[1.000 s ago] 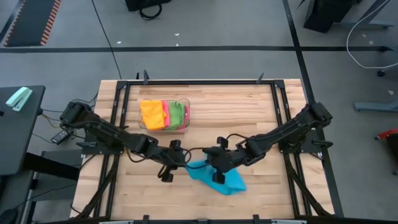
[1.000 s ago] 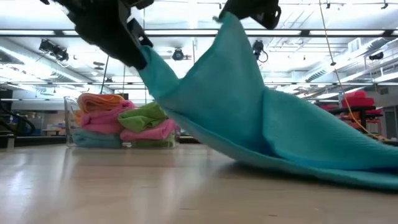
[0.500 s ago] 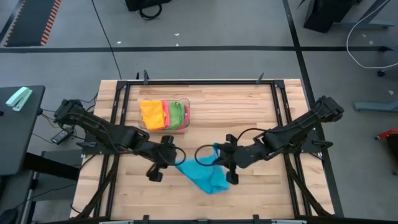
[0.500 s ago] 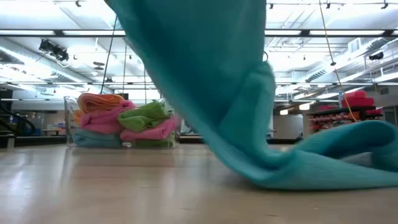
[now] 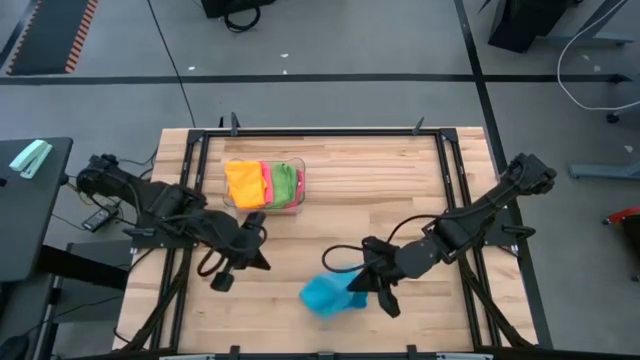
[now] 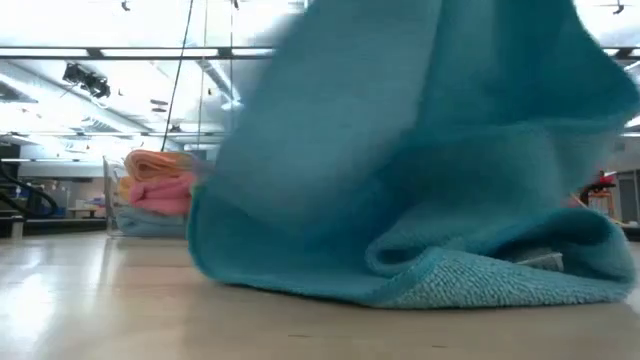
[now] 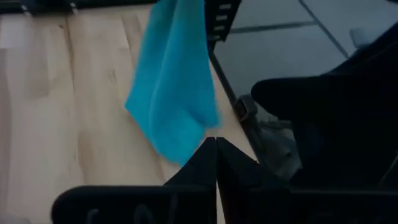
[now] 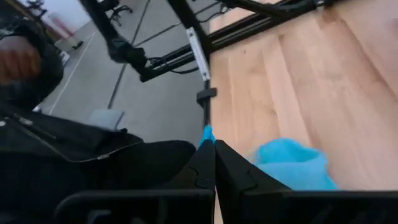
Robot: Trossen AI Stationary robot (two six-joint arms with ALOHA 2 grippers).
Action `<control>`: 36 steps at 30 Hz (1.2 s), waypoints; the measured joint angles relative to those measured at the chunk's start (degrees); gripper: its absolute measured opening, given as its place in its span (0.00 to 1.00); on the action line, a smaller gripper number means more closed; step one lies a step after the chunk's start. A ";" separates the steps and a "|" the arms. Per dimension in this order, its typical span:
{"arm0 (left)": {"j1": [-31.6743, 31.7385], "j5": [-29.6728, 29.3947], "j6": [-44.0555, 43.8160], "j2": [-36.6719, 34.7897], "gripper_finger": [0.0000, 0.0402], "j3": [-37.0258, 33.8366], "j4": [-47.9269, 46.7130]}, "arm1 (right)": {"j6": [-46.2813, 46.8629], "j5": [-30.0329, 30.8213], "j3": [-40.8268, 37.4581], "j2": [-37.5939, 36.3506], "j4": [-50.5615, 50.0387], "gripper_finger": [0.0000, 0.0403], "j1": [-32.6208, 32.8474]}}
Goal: Fold microfiber towels
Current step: Fold the blue microfiber towel
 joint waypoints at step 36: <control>-4.66 -16.99 6.87 25.66 0.38 -11.18 11.32 | -10.56 11.89 0.11 0.17 -16.20 0.04 -27.35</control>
